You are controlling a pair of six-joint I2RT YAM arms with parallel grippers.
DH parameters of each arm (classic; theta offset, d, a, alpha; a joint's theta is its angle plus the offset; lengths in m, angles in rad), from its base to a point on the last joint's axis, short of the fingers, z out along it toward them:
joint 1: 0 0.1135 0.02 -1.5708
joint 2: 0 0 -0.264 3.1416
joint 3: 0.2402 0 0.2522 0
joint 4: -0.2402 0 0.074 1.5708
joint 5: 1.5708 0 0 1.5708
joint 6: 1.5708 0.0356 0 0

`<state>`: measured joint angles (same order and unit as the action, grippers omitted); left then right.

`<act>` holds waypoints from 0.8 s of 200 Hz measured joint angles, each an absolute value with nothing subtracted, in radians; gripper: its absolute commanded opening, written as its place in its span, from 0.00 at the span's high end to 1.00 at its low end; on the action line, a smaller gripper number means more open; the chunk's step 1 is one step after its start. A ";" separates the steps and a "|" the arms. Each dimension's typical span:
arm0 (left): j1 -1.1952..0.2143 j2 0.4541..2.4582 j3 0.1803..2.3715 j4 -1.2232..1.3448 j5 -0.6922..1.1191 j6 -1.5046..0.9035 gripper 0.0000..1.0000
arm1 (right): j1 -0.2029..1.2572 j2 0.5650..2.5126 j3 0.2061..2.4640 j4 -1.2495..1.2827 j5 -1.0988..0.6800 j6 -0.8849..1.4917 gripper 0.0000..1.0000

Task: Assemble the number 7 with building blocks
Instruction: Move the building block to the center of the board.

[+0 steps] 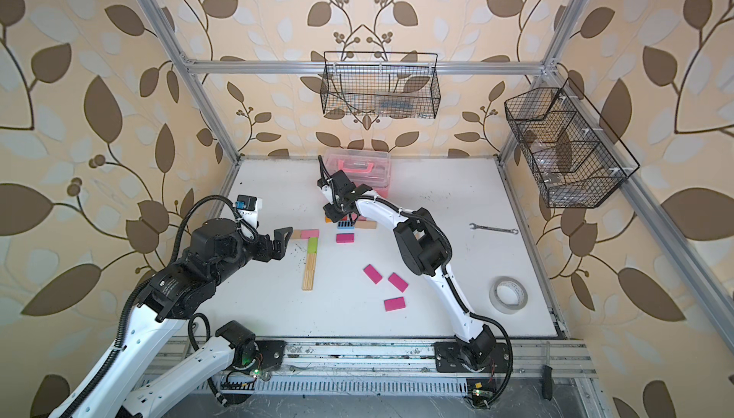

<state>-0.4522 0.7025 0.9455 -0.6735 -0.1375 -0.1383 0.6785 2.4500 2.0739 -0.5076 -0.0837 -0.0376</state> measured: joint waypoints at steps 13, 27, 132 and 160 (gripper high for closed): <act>-0.452 0.706 0.945 -0.678 -0.137 -0.138 0.01 | 0.678 2.455 2.078 -0.537 -0.064 -0.061 0.52; -0.452 0.712 0.945 -0.679 -0.134 -0.138 0.01 | 0.674 2.455 2.078 -0.564 -0.047 -0.089 0.52; -0.452 0.749 0.945 -0.677 -0.109 -0.141 0.01 | 0.629 2.342 1.857 -0.534 0.107 -0.202 0.52; -0.452 0.765 0.945 -0.676 -0.103 -0.143 0.01 | 0.588 2.265 1.734 -0.515 0.122 -0.172 0.57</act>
<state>-0.4522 0.7647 0.9455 -0.6758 -0.1032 -0.1432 0.5877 2.2646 1.7340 -0.5152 0.1223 -0.1719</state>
